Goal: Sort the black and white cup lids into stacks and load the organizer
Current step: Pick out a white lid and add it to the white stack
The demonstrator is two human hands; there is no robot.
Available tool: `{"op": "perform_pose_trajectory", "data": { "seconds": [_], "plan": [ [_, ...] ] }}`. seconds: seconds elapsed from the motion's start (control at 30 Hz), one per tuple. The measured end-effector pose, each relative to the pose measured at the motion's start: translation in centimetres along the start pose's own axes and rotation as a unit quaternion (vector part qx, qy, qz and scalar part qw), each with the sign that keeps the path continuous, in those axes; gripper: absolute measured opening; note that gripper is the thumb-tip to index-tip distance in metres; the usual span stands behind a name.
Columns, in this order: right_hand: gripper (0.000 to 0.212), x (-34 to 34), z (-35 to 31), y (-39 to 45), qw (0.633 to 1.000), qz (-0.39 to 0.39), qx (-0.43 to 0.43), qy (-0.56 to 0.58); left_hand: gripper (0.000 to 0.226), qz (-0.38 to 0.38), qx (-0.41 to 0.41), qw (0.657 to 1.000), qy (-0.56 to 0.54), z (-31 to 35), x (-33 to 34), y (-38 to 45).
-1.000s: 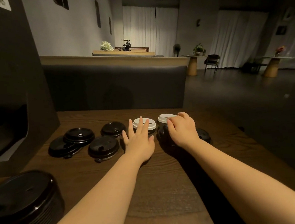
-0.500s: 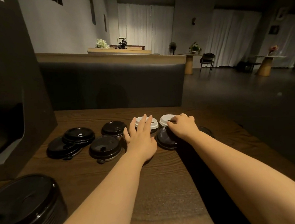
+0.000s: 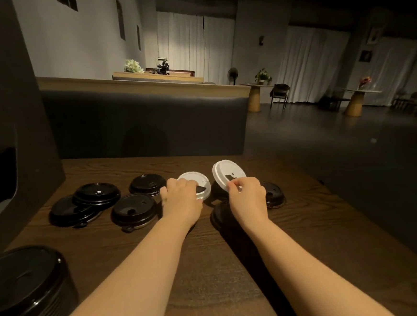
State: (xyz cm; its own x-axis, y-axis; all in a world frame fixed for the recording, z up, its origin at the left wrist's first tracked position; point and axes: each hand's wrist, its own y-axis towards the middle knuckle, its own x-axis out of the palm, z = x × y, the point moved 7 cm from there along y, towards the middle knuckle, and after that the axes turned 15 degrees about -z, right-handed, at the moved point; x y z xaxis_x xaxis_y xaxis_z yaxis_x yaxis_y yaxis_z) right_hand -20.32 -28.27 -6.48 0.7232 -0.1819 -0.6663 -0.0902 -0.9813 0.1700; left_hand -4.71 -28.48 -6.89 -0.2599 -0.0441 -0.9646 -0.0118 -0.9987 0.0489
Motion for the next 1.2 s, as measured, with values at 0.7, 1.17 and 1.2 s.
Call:
{"op": "perform_pose_trajectory", "data": {
  "seconds": [0.7,1.17,1.2],
  "plan": [
    [0.007,0.5,-2.8,-4.5,0.958,-0.062,-0.266,0.083,0.093,0.006,0.082,0.923,-0.375,-0.2,0.5,-1.5],
    [0.02,1.6,-1.9,-3.2,0.964,-0.124,-0.226,0.069,0.033,-0.096,-0.06,0.686,-0.719,-3.1,3.3,0.1],
    [0.021,1.7,-2.1,-3.3,0.962,-0.126,-0.236,0.055,0.03,-0.109,-0.07,0.667,-0.734,-3.0,3.5,0.1]
  ]
}}
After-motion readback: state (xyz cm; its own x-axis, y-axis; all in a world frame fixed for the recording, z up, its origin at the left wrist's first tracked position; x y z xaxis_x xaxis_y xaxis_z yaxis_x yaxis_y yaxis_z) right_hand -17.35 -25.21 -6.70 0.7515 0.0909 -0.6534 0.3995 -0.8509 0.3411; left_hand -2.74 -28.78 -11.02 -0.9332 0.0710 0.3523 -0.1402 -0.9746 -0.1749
